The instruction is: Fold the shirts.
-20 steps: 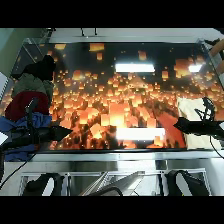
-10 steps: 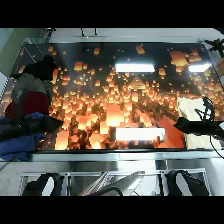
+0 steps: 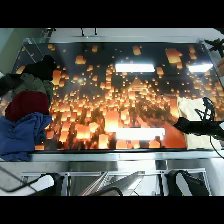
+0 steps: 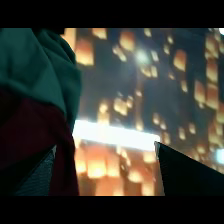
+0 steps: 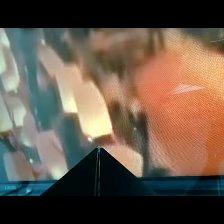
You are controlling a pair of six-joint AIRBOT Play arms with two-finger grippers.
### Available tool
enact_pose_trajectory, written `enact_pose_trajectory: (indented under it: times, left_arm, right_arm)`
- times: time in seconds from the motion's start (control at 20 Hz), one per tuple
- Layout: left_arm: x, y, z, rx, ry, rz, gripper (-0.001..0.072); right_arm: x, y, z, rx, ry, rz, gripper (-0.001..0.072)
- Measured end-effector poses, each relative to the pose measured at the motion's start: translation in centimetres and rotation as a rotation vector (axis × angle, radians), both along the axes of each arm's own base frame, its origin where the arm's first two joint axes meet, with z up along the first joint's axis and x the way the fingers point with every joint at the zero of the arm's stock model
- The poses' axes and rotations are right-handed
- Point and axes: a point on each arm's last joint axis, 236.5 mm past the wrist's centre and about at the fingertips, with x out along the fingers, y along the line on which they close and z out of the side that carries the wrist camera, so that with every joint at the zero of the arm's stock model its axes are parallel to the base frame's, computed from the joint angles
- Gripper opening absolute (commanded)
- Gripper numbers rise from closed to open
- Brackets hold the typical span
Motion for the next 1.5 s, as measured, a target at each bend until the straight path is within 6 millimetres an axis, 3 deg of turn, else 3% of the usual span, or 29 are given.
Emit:
enact_pose_trajectory:
  times: [0.15, 0.3, 0.45, 0.55, 0.6, 0.65, 0.7, 0.8, 0.85, 0.9, 0.95, 1.05, 1.15, 1.25, 1.4, 1.5]
  left_arm:
    - [7.7, 3.0, -3.3, 0.025, -0.023, -0.006, 0.0706]
    - [15.2, 2.2, -8.4, 0.041, -0.057, -0.038, 0.0706]
    - [20.6, 0.5, -14.3, 0.113, -0.132, 0.002, 0.0706]
    - [22.4, -0.1, -17.2, 0.232, -0.172, 0.007, 0.0705]
    - [23.0, -0.3, -18.4, 0.301, -0.180, -0.007, 0.0655]
    - [23.3, -0.5, -19.3, 0.359, -0.184, -0.026, 0.0473]
    - [23.6, -0.6, -19.9, 0.417, -0.182, -0.054, 0.0410]
    - [23.9, -0.7, -20.8, 0.506, -0.171, -0.101, 0.0408]
    - [23.9, -0.4, -21.1, 0.547, -0.163, -0.117, 0.0373]
    - [23.8, -0.1, -21.4, 0.573, -0.152, -0.125, 0.0124]
    - [23.6, 0.3, -21.8, 0.595, -0.137, -0.134, 0.0016]
    - [23.2, 0.7, -22.1, 0.610, -0.111, -0.145, 0.0015]
    - [22.9, 0.5, -21.8, 0.616, -0.097, -0.160, 0.0015]
    - [23.1, -0.6, -19.1, 0.612, -0.124, -0.166, 0.0015]
    - [23.5, -4.8, -9.2, 0.593, -0.268, -0.172, 0.0015]
    - [22.2, -9.0, -1.4, 0.575, -0.365, -0.207, 0.0015]
  right_arm:
    - [0.0, 0.0, 0.0, 0.001, 0.000, 0.000, 0.0024]
    - [0.1, 0.2, 0.1, 0.010, -0.004, -0.001, 0.0024]
    - [0.3, 0.5, 0.3, 0.028, -0.011, -0.004, 0.0024]
    - [0.3, 0.6, 0.4, 0.033, -0.014, -0.005, 0.0024]
    - [0.3, 0.6, 0.4, 0.035, -0.015, -0.006, 0.0024]
    - [0.4, 0.7, 0.4, 0.036, -0.015, -0.006, 0.0024]
    - [0.4, 0.7, 0.5, 0.038, -0.016, -0.006, 0.0024]
    - [0.4, 0.7, 0.5, 0.039, -0.017, -0.006, 0.0024]
    - [0.4, 0.8, 0.5, 0.041, -0.018, -0.007, 0.0024]
    - [0.4, 0.8, 0.5, 0.041, -0.018, -0.007, 0.0024]
    - [0.4, 0.8, 0.5, 0.041, -0.018, -0.007, 0.0024]
    - [0.4, 0.8, 0.5, 0.041, -0.018, -0.007, 0.0024]
    - [0.4, 0.8, 0.5, 0.041, -0.018, -0.007, 0.0023]
    - [0.4, 0.8, 0.5, 0.041, -0.018, -0.007, 0.0024]
    - [0.4, 0.8, 0.5, 0.041, -0.018, -0.007, 0.0024]
    - [0.4, 0.8, 0.5, 0.041, -0.018, -0.007, 0.0024]
